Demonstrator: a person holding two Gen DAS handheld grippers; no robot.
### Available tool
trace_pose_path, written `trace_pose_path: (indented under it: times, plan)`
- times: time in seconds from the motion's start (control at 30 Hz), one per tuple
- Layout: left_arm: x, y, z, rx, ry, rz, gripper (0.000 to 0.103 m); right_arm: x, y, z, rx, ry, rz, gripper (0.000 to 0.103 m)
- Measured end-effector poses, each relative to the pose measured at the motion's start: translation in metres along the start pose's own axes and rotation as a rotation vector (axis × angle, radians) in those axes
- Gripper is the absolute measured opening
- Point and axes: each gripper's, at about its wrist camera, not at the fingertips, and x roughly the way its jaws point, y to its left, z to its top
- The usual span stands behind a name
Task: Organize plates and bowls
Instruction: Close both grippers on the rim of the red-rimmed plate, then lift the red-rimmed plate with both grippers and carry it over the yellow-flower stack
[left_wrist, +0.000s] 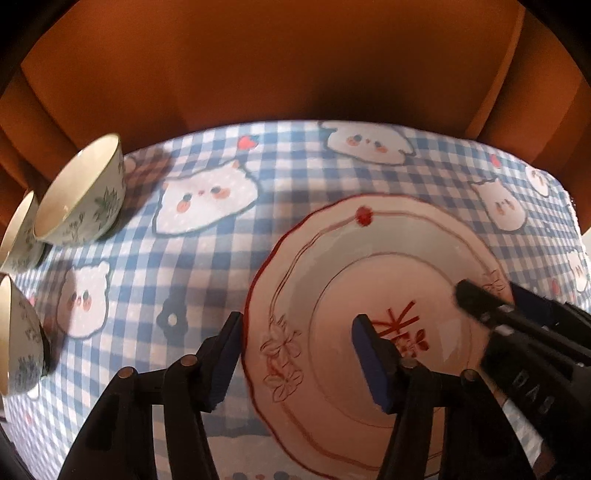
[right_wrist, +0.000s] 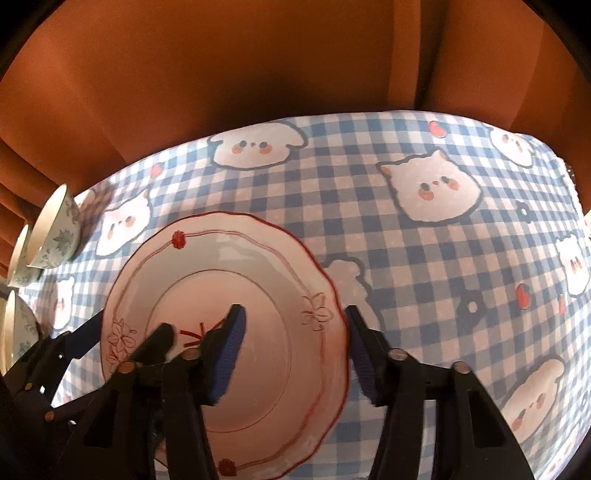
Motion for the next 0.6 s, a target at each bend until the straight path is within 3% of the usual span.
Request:
trace_pose_path:
  times: [0.2,0.37,0.6]
  plan:
    - [0.004,0.008,0.000,-0.040,0.000,-0.018,0.060,0.001,-0.005,0.000,-0.040,-0.002,0.008,0.043]
    - [0.004,-0.003,0.001,0.024,-0.021,0.007,0.061,0.011,0.002,-0.003,-0.056,0.009,-0.012,0.043]
    - [0.006,0.002,0.007,-0.058,0.025,-0.018,0.059,0.010,0.005,0.000,-0.051,0.035,-0.028,0.044]
